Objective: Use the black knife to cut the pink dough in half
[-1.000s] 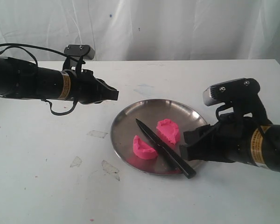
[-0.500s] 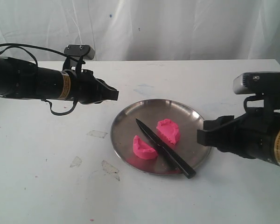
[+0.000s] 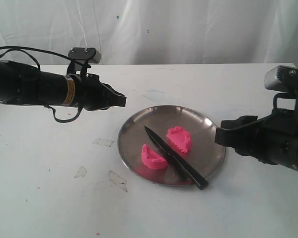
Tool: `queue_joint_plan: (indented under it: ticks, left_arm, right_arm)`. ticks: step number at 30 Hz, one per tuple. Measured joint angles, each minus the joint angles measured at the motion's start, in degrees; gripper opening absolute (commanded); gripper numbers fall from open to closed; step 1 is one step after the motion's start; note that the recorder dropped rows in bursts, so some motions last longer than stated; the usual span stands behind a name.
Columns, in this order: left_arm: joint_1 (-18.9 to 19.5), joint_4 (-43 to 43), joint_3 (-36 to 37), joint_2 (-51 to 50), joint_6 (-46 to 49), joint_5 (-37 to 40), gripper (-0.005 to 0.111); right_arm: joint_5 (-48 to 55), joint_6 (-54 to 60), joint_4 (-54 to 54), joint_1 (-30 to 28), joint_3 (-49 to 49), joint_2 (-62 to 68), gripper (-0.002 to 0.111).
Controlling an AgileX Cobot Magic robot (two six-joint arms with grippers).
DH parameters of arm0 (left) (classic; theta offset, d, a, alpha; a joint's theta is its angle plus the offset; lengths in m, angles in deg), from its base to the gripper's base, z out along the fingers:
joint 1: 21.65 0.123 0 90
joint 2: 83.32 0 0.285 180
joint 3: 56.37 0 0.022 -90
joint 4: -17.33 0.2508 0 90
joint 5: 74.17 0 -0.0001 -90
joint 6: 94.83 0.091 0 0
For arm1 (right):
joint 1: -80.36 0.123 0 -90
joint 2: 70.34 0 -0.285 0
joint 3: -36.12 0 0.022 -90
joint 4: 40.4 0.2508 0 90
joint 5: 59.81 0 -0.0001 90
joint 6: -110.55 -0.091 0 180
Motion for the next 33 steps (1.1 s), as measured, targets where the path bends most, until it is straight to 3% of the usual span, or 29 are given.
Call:
queue_joint_plan:
  ticks: [7, 21, 33]
  left_arm:
    - [0.0, 0.0, 0.0, 0.0, 0.0, 0.0, 0.000]
    - [0.0, 0.0, 0.0, 0.0, 0.0, 0.0, 0.000]
    - [0.0, 0.0, 0.0, 0.0, 0.0, 0.0, 0.000]
  right_arm:
    - [-3.1, 6.5, 4.2, 0.0, 0.0, -0.6, 0.039]
    - [-5.7, 74.6, 66.5, 0.0, 0.0, -3.8, 0.039]
    - [-3.9, 85.4, 73.3, 0.0, 0.0, -9.1, 0.039]
